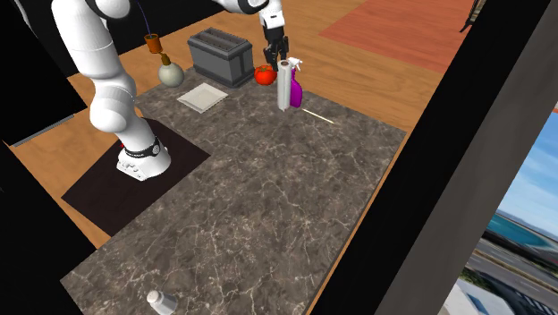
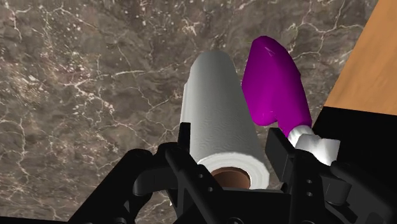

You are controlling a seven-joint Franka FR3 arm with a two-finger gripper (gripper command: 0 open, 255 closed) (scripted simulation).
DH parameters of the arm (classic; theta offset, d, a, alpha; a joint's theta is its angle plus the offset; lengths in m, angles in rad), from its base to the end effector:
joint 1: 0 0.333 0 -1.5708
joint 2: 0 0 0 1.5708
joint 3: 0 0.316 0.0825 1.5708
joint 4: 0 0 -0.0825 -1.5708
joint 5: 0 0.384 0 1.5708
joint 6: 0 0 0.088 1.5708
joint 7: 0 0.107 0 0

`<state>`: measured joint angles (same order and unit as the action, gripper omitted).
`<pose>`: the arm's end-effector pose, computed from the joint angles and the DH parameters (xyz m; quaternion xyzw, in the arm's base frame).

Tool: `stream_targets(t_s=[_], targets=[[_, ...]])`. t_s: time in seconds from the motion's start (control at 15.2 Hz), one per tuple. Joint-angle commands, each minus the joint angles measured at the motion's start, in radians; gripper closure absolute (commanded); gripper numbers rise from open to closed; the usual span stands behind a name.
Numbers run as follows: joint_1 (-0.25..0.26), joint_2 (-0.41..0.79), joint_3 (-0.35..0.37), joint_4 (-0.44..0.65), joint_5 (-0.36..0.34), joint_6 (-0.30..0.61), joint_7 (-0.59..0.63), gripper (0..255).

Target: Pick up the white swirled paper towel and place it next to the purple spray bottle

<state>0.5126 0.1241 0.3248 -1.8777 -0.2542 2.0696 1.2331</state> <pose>0.4154 0.4323 0.4548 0.9847 -0.1418 0.1001 0.0154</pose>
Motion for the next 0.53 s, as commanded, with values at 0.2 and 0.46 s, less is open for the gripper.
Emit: stream_targets(t_s=[0.2,0.46], targets=[[0.000,0.021,-0.003,-0.042,-0.016,0.061,0.018,255],[0.000,0.024,-0.004,-0.047,-0.018,0.068,0.020,255]])
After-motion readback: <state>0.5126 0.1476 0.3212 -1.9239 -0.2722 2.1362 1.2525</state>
